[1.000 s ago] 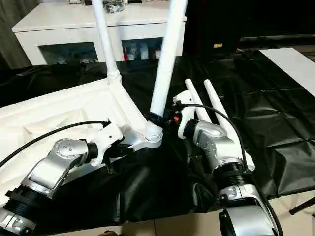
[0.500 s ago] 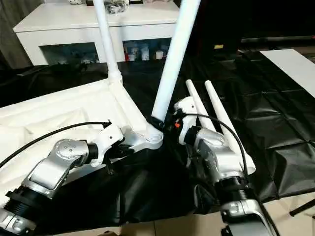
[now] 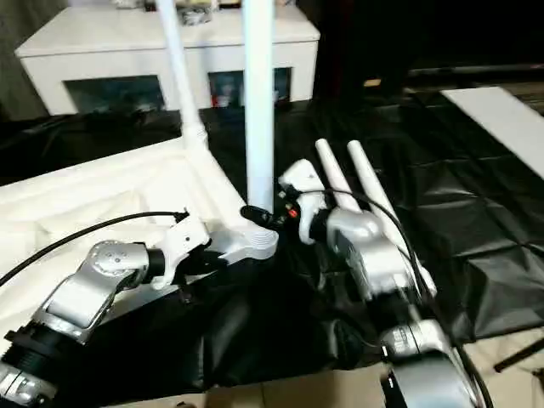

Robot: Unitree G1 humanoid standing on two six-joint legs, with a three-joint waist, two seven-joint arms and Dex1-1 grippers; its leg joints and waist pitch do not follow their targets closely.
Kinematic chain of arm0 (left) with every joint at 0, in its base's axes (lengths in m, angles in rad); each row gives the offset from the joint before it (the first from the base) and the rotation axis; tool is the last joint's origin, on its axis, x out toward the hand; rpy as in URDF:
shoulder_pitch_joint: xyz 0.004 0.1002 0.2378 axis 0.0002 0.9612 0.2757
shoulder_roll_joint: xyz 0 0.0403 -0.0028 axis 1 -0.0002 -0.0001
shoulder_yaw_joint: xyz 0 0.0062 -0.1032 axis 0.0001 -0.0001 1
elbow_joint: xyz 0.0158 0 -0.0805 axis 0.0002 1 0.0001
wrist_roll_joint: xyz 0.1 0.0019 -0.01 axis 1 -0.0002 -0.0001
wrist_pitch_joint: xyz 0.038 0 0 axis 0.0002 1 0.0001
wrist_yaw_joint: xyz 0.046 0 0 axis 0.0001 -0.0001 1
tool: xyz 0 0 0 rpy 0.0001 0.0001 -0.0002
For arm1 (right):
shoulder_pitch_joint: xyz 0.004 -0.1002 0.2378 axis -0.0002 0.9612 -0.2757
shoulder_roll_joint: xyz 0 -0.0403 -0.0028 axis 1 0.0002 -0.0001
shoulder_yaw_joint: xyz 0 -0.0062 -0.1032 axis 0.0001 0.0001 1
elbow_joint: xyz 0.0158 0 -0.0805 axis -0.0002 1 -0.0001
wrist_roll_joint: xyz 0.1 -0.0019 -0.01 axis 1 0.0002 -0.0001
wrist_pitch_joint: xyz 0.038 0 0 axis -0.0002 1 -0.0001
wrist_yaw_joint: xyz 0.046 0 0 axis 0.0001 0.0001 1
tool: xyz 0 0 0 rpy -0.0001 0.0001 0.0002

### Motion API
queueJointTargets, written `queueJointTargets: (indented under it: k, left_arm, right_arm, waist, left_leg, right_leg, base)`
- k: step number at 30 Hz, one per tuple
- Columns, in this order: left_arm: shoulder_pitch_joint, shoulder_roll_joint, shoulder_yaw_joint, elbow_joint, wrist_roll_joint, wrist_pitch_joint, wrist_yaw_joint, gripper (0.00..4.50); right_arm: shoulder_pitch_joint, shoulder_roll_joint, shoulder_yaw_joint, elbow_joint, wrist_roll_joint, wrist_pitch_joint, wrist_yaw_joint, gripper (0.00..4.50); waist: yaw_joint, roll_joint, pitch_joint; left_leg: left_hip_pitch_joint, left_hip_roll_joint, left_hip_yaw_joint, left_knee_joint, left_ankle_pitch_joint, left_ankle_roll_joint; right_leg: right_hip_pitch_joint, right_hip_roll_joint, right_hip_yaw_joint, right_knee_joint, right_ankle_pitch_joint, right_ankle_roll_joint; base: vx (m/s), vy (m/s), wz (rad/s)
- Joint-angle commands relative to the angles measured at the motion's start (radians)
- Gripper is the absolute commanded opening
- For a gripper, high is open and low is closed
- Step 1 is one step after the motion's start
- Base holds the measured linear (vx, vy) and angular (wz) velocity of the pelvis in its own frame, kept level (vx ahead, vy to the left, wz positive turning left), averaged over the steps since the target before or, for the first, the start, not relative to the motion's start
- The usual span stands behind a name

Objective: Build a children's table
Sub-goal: Insert table leg to table base, then rotate leg to tighten

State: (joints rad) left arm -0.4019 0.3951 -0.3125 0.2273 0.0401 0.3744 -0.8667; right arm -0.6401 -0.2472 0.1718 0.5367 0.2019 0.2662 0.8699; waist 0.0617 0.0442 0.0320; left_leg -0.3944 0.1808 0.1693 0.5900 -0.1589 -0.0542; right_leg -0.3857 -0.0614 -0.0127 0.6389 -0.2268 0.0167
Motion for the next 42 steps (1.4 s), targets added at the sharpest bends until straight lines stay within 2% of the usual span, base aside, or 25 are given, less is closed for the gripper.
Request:
queueJointTargets:
  k: [1,6,9,10,15,16,20,21,22,23,24,26,28,29,30,32,33,35,36,37,38,39,40,41,42]
  left_arm:
    - [0.012,-0.005,-0.017,-0.036,-0.009,-0.019,-0.019,0.0]
    - [0.017,-0.002,-0.014,-0.036,-0.009,-0.022,-0.013,0.0]
    - [0.017,0.006,-0.016,-0.025,-0.006,-0.028,-0.018,0.0]
    - [0.016,0.011,-0.017,-0.019,-0.004,-0.03,-0.022,0.0]
    - [-0.004,0.007,-0.003,0.022,0.005,-0.016,0.002,0.0]
    - [-0.019,-0.011,0.008,0.047,0.01,0.002,0.033,0.0]
    - [-0.069,-0.091,0.028,0.122,0.028,0.06,0.154,0.0]
    - [-0.069,-0.091,0.028,0.122,0.028,0.06,0.154,0.0]
    - [-0.093,-0.132,0.037,0.151,0.032,0.096,0.209,0.0]
    - [-0.105,-0.152,0.04,0.167,0.036,0.111,0.236,0.0]
    - [-0.124,-0.18,0.041,0.193,0.046,0.131,0.278,0.0]
    - [-0.151,-0.213,0.034,0.231,0.064,0.151,0.324,0.0]
    - [-0.175,-0.25,0.024,0.262,0.079,0.168,0.362,0.0]
    - [-0.191,-0.275,0.014,0.277,0.09,0.18,0.381,0.0]
    - [-0.205,-0.299,0.009,0.292,0.095,0.189,0.396,0.0]
    - [-0.23,-0.337,0.005,0.314,0.101,0.202,0.422,0.0]
    - [-0.238,-0.347,0.007,0.323,0.102,0.207,0.434,0.0]
    - [-0.239,-0.347,0.007,0.323,0.102,0.207,0.434,0.0]
    - [-0.244,-0.351,0.013,0.328,0.101,0.213,0.45,0.0]
    - [-0.245,-0.351,0.015,0.328,0.1,0.215,0.453,0.0]
    - [-0.247,-0.351,0.016,0.331,0.099,0.218,0.457,0.0]
    - [-0.245,-0.342,0.021,0.336,0.1,0.215,0.455,0.0]
    - [-0.245,-0.341,0.021,0.337,0.1,0.215,0.455,0.0]
    - [-0.245,-0.34,0.022,0.338,0.1,0.214,0.455,0.0]
    - [-0.245,-0.333,0.026,0.342,0.102,0.209,0.452,0.0]
  right_arm:
    - [0.04,-0.005,0.047,0.103,-0.054,0.067,-0.012,1.84]
    - [0.071,-0.013,0.05,0.08,-0.049,0.073,0.006,1.84]
    - [0.07,-0.006,0.047,0.098,-0.058,0.057,0.0,1.84]
    - [0.067,-0.002,0.046,0.107,-0.063,0.049,-0.011,1.84]
    - [0.049,0.029,0.02,0.153,-0.081,0.025,-0.118,1.84]
    - [0.039,0.05,-0.001,0.183,-0.093,0.018,-0.205,1.84]
    - [0.021,0.11,-0.046,0.26,-0.127,0.003,-0.453,1.84]
    - [0.02,0.11,-0.046,0.26,-0.127,0.003,-0.454,1.84]
    - [0.008,0.132,-0.065,0.296,-0.131,0.003,-0.544,1.84]
    - [0.001,0.142,-0.075,0.314,-0.131,0.004,-0.587,1.84]
    - [-0.011,0.159,-0.09,0.343,-0.128,0.005,-0.645,1.83]
    - [-0.028,0.179,-0.105,0.382,-0.124,0.003,-0.706,1.83]
    - [-0.047,0.198,-0.122,0.418,-0.119,-0.006,-0.776,1.83]
    - [-0.06,0.21,-0.134,0.441,-0.116,-0.013,-0.825,1.83]
    - [-0.074,0.221,-0.148,0.465,-0.113,-0.027,-0.876,1.83]
    - [-0.097,0.237,-0.161,0.498,-0.116,-0.042,-0.956,1.83]
    - [-0.106,0.242,-0.164,0.511,-0.119,-0.053,-0.982,1.83]
    - [-0.106,0.242,-0.164,0.512,-0.119,-0.054,-0.984,1.83]
    - [-0.118,0.248,-0.164,0.529,-0.125,-0.071,-1.016,1.83]
    - [-0.121,0.249,-0.165,0.535,-0.126,-0.077,-1.022,1.83]
    - [-0.125,0.251,-0.167,0.544,-0.126,-0.083,-1.028,1.83]
    - [-0.132,0.252,-0.169,0.556,-0.128,-0.097,-1.029,1.83]
    - [-0.132,0.252,-0.169,0.557,-0.128,-0.098,-1.029,1.83]
    - [-0.134,0.252,-0.17,0.559,-0.129,-0.099,-1.029,1.83]
    - [-0.144,0.25,-0.163,0.571,-0.139,-0.115,-1.037,1.83]
  waist:
    - [0.002,-0.009,-0.038]
    - [0.001,-0.011,-0.042]
    - [0.002,-0.01,-0.043]
    - [0.003,-0.003,-0.043]
    - [-0.004,-0.005,-0.038]
    - [-0.007,-0.006,-0.037]
    - [-0.016,-0.003,-0.029]
    - [-0.022,-0.003,-0.023]
    - [-0.024,-0.003,-0.024]
    - [-0.033,0.001,-0.023]
    - [-0.036,0.002,-0.024]
    - [-0.037,0.004,-0.027]
    - [-0.041,0.005,-0.029]
    - [-0.04,0.007,-0.029]
    - [-0.041,0.0,-0.028]
    - [-0.042,0.005,-0.024]
    - [-0.043,0.007,-0.024]
    - [-0.045,0.012,-0.022]
    - [-0.039,0.023,-0.02]
    - [-0.038,0.018,-0.019]
    - [-0.027,0.02,-0.025]
    - [-0.022,0.002,-0.026]
    - [-0.033,-0.017,-0.018]
    - [-0.033,-0.017,-0.018]
    - [-0.034,-0.004,-0.013]
  left_leg:
    - [0.028,0.041,-0.019,-0.084,-0.401,-0.03]
    - [0.03,0.041,-0.017,-0.088,-0.371,-0.028]
    - [0.029,0.04,-0.015,-0.088,-0.358,-0.022]
    - [0.03,0.04,-0.016,-0.088,-0.362,-0.024]
    - [0.033,0.04,-0.019,-0.094,-0.422,-0.044]
    - [0.033,0.04,-0.021,-0.096,-0.443,-0.052]
    - [0.045,0.037,-0.031,-0.1,-0.537,-0.085]
    - [0.052,0.035,-0.034,-0.1,-0.589,-0.092]
    - [0.054,0.034,-0.038,-0.101,-0.61,-0.093]
    - [0.052,0.033,-0.043,-0.108,-0.638,-0.099]
    - [0.055,0.031,-0.049,-0.112,-0.67,-0.103]
    - [0.065,0.03,-0.053,-0.113,-0.696,-0.097]
    - [0.06,0.03,-0.053,-0.121,-0.705,-0.091]
    - [0.063,0.029,-0.053,-0.125,-0.714,-0.089]
    - [0.069,0.027,-0.05,-0.125,-0.729,-0.081]
    - [0.076,0.025,-0.05,-0.124,-0.769,-0.073]
    - [0.077,0.027,-0.054,-0.13,-0.801,-0.074]
    - [0.077,0.031,-0.055,-0.142,-0.852,-0.079]
    - [0.067,0.041,-0.049,-0.17,-0.912,-0.086]
    - [0.06,0.044,-0.044,-0.182,-0.927,-0.086]
    - [0.048,0.051,-0.031,-0.203,-0.935,-0.085]
    - [0.078,0.034,-0.011,-0.174,-0.876,-0.077]
    - [0.138,0.0,-0.012,-0.082,-0.78,-0.049]
    - [0.138,0.0,-0.012,-0.082,-0.78,-0.049]
    - [0.084,0.006,-0.034,-0.087,-0.615,-0.015]
  right_leg:
    - [0.011,-0.068,0.029,-0.104,-0.316,-0.187]
    - [0.017,-0.066,0.03,-0.104,-0.248,-0.189]
    - [0.018,-0.066,0.03,-0.105,-0.237,-0.194]
    - [0.017,-0.067,0.03,-0.105,-0.241,-0.195]
    - [0.011,-0.067,0.03,-0.112,-0.327,-0.183]
    - [0.01,-0.068,0.03,-0.114,-0.361,-0.174]
    - [-0.005,-0.072,0.027,-0.131,-0.513,-0.132]
    - [-0.012,-0.071,0.023,-0.141,-0.571,-0.112]
    - [-0.009,-0.072,0.019,-0.143,-0.591,-0.102]
    - [-0.006,-0.07,0.014,-0.143,-0.597,-0.093]
    - [-0.005,-0.067,0.008,-0.147,-0.591,-0.085]
    - [-0.007,-0.068,0.007,-0.153,-0.561,-0.085]
    - [-0.001,-0.066,0.003,-0.155,-0.518,-0.085]
    - [0.0,-0.064,-0.002,-0.16,-0.495,-0.085]
    - [-0.005,-0.063,-0.008,-0.165,-0.492,-0.083]
    - [-0.01,-0.066,-0.023,-0.176,-0.52,-0.07]
    - [-0.004,-0.065,-0.036,-0.177,-0.52,-0.059]
    - [0.002,-0.058,-0.048,-0.173,-0.495,-0.053]
    - [0.016,-0.051,-0.055,-0.148,-0.428,-0.065]
    - [0.022,-0.046,-0.059,-0.136,-0.405,-0.071]
    - [0.039,-0.043,-0.054,-0.095,-0.353,-0.085]
    - [-0.001,-0.058,-0.04,-0.141,-0.444,-0.085]
    - [-0.06,-0.087,-0.06,-0.233,-0.678,-0.04]
    - [-0.06,-0.087,-0.06,-0.233,-0.678,-0.04]
    - [0.008,-0.111,-0.087,-0.241,-0.763,0.016]
  base:
    - [0.0,0.0,0.0]
    - [0.0,0.0,0.0]
    - [0.0,0.0,0.0]
    - [0.0,0.0,0.0]
    - [0.0,0.0,0.0]
    - [0.0,0.0,0.0]
    - [-0.014,0.003,-0.02]
    - [-0.06,0.023,-0.09]
    - [-0.06,0.023,-0.09]
    - [0.0,0.0,0.0]
    - [-0.042,0.055,-0.18]
    - [-0.042,0.055,-0.15]
    - [-0.038,0.053,-0.12]
    - [-0.038,0.057,-0.13]
    - [-0.036,0.055,-0.09]
    - [-0.018,0.027,-0.04]
    - [0.0,0.0,0.0]
    - [0.0,0.0,0.0]
    - [0.0,0.0,0.0]
    - [0.0,0.0,0.0]
    - [0.0,0.0,0.0]
    - [0.0,0.0,0.0]
    - [0.0,0.0,0.0]
    - [0.0,0.0,0.0]
    - [0.014,0.01,-0.18]
